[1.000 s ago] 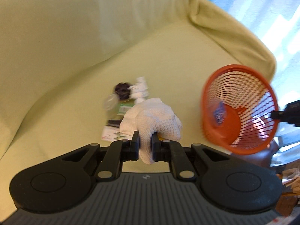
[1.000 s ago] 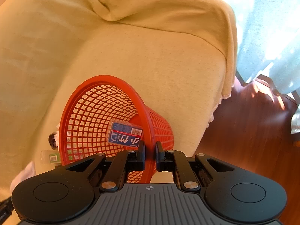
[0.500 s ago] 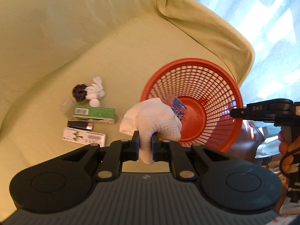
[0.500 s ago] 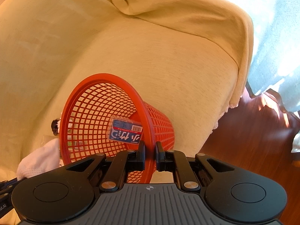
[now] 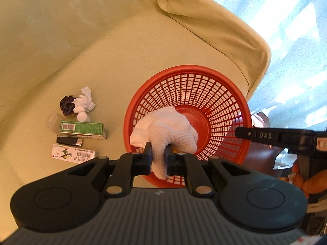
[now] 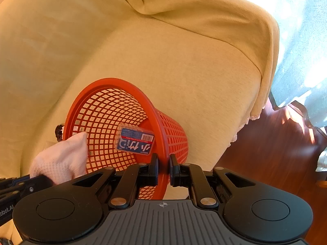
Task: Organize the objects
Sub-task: 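Carry the white sock into the wastebasket and open the left gripper, then grasp the white bird-print medicine box with the left gripper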
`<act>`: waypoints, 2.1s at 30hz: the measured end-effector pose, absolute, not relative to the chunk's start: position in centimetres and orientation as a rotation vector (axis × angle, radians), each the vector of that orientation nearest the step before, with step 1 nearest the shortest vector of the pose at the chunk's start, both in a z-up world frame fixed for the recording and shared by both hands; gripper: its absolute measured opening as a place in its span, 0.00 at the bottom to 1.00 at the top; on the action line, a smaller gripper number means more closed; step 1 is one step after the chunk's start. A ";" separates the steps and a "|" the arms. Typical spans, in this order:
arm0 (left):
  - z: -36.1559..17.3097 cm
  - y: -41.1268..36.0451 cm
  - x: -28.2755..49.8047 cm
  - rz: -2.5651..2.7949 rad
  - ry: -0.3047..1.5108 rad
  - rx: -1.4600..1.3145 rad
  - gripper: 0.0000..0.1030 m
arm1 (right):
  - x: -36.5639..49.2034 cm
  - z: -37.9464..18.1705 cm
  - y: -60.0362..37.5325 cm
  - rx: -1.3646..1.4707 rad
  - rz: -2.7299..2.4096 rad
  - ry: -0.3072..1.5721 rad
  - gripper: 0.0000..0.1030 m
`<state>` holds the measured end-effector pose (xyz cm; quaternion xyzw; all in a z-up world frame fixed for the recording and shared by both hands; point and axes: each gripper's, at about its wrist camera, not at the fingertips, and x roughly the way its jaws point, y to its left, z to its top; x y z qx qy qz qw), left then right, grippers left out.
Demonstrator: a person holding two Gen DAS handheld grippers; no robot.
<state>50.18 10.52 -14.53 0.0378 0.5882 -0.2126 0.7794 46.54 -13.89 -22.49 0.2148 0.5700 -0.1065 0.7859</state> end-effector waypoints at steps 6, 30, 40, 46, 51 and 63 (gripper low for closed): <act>-14.3 9.3 50.7 -0.474 1.255 0.069 0.16 | 46.5 -22.6 -13.7 0.447 -0.226 1.228 0.06; -24.2 22.4 50.1 -0.072 1.364 0.050 0.36 | 46.8 -23.3 -18.7 0.522 -0.416 1.221 0.06; -29.4 23.4 51.5 0.005 1.396 -0.054 0.45 | 46.8 -23.3 -20.2 0.510 -0.503 1.200 0.06; -32.0 23.2 53.6 0.032 1.397 -0.132 0.48 | 46.7 -23.3 -19.9 0.494 -0.514 1.205 0.06; -34.0 24.0 55.4 0.101 1.395 -0.260 0.59 | 46.8 -23.4 -19.8 0.488 -0.524 1.206 0.06; -38.3 26.3 57.0 0.176 1.464 -0.255 0.51 | 46.7 -23.5 -19.8 0.489 -0.532 1.213 0.06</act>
